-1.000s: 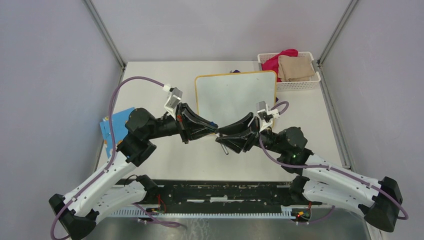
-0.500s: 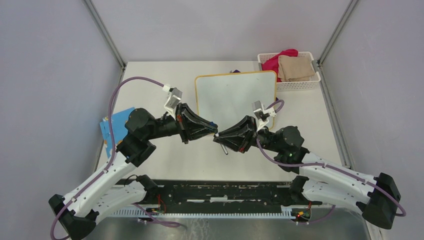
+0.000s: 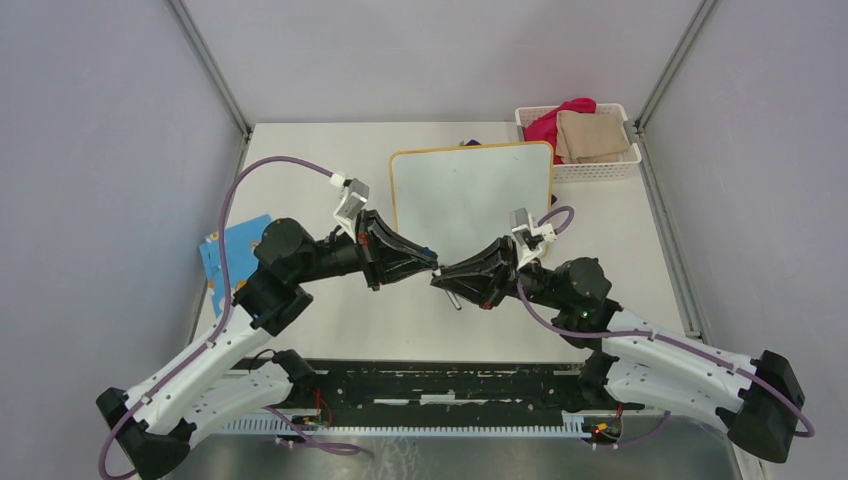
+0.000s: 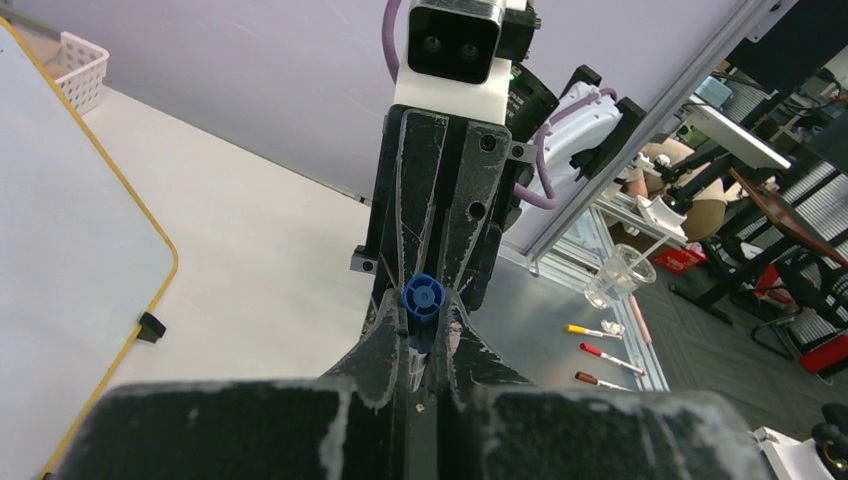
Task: Write a sentence on the whiteboard
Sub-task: Open the whiteboard marker at the center of the board, then place the pen cap at the center of the board.
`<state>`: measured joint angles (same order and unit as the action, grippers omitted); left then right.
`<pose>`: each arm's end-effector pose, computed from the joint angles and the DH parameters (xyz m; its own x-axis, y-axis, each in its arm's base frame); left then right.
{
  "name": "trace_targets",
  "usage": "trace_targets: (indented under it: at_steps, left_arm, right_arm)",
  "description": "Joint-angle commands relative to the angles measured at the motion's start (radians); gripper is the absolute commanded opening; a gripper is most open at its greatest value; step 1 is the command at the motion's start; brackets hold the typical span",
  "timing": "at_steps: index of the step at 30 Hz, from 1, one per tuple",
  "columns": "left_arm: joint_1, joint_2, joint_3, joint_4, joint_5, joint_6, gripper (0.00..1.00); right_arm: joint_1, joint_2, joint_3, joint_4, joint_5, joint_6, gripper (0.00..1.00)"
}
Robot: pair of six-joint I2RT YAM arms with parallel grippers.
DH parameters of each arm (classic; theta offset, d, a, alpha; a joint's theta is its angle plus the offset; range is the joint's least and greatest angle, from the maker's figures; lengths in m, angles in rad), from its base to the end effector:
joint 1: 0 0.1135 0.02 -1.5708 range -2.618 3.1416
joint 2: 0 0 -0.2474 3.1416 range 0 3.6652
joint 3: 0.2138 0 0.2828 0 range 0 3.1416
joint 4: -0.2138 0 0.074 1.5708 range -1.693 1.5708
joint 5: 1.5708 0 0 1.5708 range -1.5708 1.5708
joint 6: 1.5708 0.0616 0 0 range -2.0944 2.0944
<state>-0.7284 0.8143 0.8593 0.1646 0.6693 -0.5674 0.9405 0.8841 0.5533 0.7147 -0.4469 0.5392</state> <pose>0.1560 -0.1904 0.3912 -0.3930 -0.2142 -0.8942 0.9056 0.0784 -0.4168 0.1342 0.2291 0.3203 -0.3059 0.3663 -0.8788 -0.9412 0.0229 0.3372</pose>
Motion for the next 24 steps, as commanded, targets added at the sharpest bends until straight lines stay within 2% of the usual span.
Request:
trace_targets:
  at_steps: [1, 11, 14, 18, 21, 24]
  left_arm:
    - [0.011, -0.061, 0.052, 0.069, -0.098, 0.029, 0.02]
    - [0.011, -0.069, 0.047, 0.038, -0.153, 0.049, 0.02]
    - [0.011, -0.077, 0.057, -0.027, -0.221, 0.081, 0.02]
    - [0.011, -0.107, 0.070, -0.212, -0.442, 0.154, 0.02]
    - [0.011, -0.110, 0.080, -0.391, -0.725, 0.179, 0.02]
    - [0.012, -0.043, 0.102, -0.565, -0.953, 0.179, 0.02]
  right_arm:
    - [-0.003, -0.044, -0.033, -0.015, -0.004, -0.052, 0.00]
    - [-0.003, -0.077, -0.049, -0.043, 0.020, -0.065, 0.00]
    - [-0.004, -0.104, -0.050, -0.091, 0.057, -0.096, 0.00]
    - [-0.003, -0.165, -0.033, -0.274, 0.217, -0.195, 0.00]
    - [-0.004, -0.216, -0.022, -0.436, 0.405, -0.269, 0.00]
    - [-0.003, -0.235, -0.013, -0.552, 0.557, -0.319, 0.00]
